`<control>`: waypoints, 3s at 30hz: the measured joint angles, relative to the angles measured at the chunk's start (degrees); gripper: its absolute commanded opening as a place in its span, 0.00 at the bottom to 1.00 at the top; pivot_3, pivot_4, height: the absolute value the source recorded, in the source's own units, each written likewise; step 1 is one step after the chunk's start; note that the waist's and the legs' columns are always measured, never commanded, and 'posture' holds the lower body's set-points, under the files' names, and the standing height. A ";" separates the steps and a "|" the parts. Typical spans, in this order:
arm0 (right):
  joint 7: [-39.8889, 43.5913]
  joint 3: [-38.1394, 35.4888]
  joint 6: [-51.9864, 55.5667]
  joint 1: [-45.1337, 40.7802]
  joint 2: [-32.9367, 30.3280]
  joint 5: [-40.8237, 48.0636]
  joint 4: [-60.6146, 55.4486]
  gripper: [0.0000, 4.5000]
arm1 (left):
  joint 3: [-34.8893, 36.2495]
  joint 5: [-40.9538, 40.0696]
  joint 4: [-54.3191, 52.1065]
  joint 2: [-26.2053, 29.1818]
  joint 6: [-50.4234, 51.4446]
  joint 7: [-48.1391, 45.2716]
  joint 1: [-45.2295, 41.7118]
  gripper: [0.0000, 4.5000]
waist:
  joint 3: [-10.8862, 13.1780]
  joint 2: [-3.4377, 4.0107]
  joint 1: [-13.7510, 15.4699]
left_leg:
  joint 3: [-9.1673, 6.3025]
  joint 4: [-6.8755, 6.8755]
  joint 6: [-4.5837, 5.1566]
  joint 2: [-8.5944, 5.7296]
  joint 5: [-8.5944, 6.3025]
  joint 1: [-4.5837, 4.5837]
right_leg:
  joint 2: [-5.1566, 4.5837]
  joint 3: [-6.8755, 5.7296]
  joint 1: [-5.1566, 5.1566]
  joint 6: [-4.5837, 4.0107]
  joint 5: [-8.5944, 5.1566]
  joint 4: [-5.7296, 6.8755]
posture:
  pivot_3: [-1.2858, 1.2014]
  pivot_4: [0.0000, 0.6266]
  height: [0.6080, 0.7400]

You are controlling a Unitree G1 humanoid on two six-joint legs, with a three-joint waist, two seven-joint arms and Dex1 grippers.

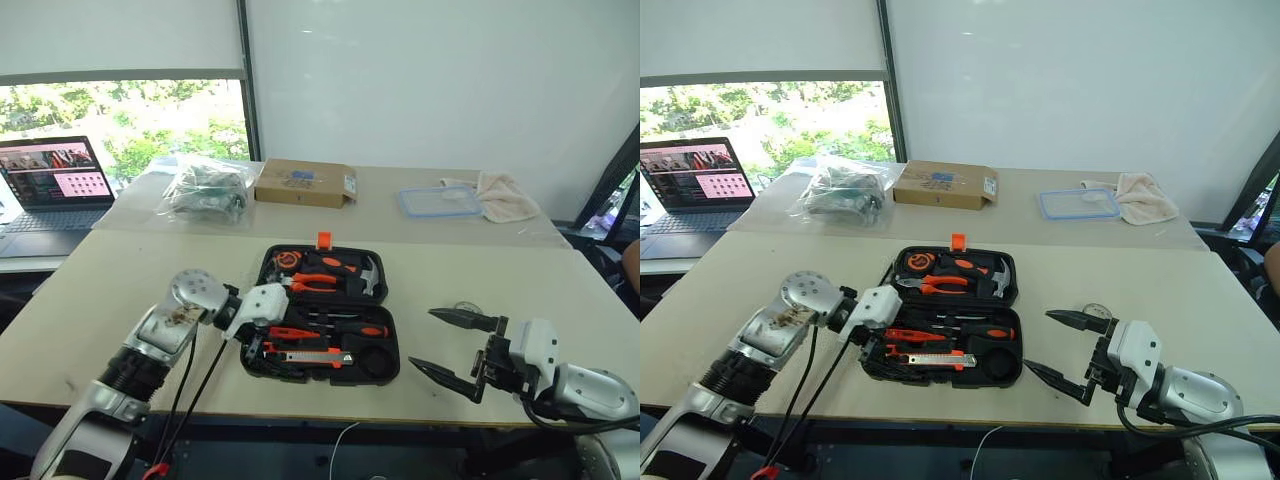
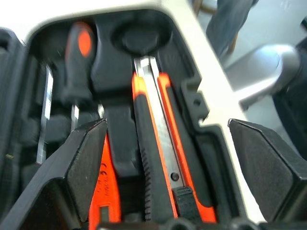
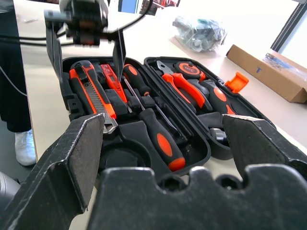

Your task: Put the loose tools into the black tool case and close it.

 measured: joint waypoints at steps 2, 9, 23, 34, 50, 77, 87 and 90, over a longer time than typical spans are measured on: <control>0.29 0.07 -0.11 -0.33 0.03 -0.15 0.54 1.00 | 1.72 -0.77 1.97 0.02 -0.57 -0.26 -1.41 0.81 | 0.00 0.00 0.01 | -0.02 0.03 0.08 0.00 -0.05 0.02 | 0.00 0.00 0.02 0.00 0.00 0.03 | 0.52 0.24 1.00; 0.48 0.29 -0.69 -0.58 0.74 -0.94 1.31 1.00 | 2.58 1.75 10.10 0.07 -8.30 0.30 -0.05 0.24 | 0.00 0.00 -0.06 | 0.00 0.04 0.06 0.00 -0.03 0.05 | 0.01 0.00 0.04 -0.01 0.01 0.04 | 0.52 0.24 1.00; 0.12 0.30 -0.80 0.38 1.33 -1.04 1.19 1.00 | 0.95 6.09 9.27 -3.09 -14.45 4.61 4.70 0.01 | -0.07 0.11 0.77 | -0.09 0.20 0.48 0.02 -0.28 0.66 | -0.14 -0.09 0.82 0.04 0.02 -0.04 | 0.52 0.24 1.00; -0.10 0.30 -0.79 0.79 1.56 -1.05 1.04 1.00 | -2.64 12.25 7.04 -3.73 -12.12 8.69 4.40 0.01 | -0.41 0.45 0.90 | -0.07 0.21 0.53 0.02 -0.31 0.81 | -0.18 0.01 0.96 0.07 0.03 -0.03 | 0.52 0.24 1.00; -0.63 -1.09 -0.83 4.36 2.27 -1.40 0.45 1.00 | -2.50 10.68 2.38 -6.24 -9.50 10.10 7.17 0.01 | -0.54 0.63 1.44 | -0.06 0.21 0.63 -0.01 -0.36 0.68 | -0.20 0.07 0.84 0.21 -0.08 -0.07 | 0.52 0.24 1.00; -2.32 -0.59 -1.40 4.79 3.14 -2.65 0.08 1.00 | -7.05 14.91 1.63 -7.54 -9.63 14.03 5.97 0.01 | -0.64 0.59 0.37 | -0.07 0.04 0.60 -0.02 -0.34 0.94 | -0.27 0.11 1.02 -0.11 -0.29 -0.08 | 0.52 0.24 1.00; -3.05 -0.39 -2.59 4.37 3.67 -4.28 1.23 1.00 | -5.02 13.63 3.21 -9.82 -11.01 17.16 8.39 0.01 | -1.31 1.06 0.76 | -0.06 0.05 0.59 -0.02 -0.33 0.97 | -0.29 0.19 1.01 0.14 -0.44 -0.05 | 0.52 0.24 1.00; -3.05 -0.33 -2.63 4.09 3.89 -4.27 1.24 1.00 | -3.16 10.01 4.20 -11.89 -8.39 17.60 9.08 0.01 | -1.23 0.94 0.80 | -0.05 0.08 0.62 -0.01 -0.32 0.83 | -0.27 0.20 0.88 0.04 -0.36 -0.06 | 0.52 0.24 1.00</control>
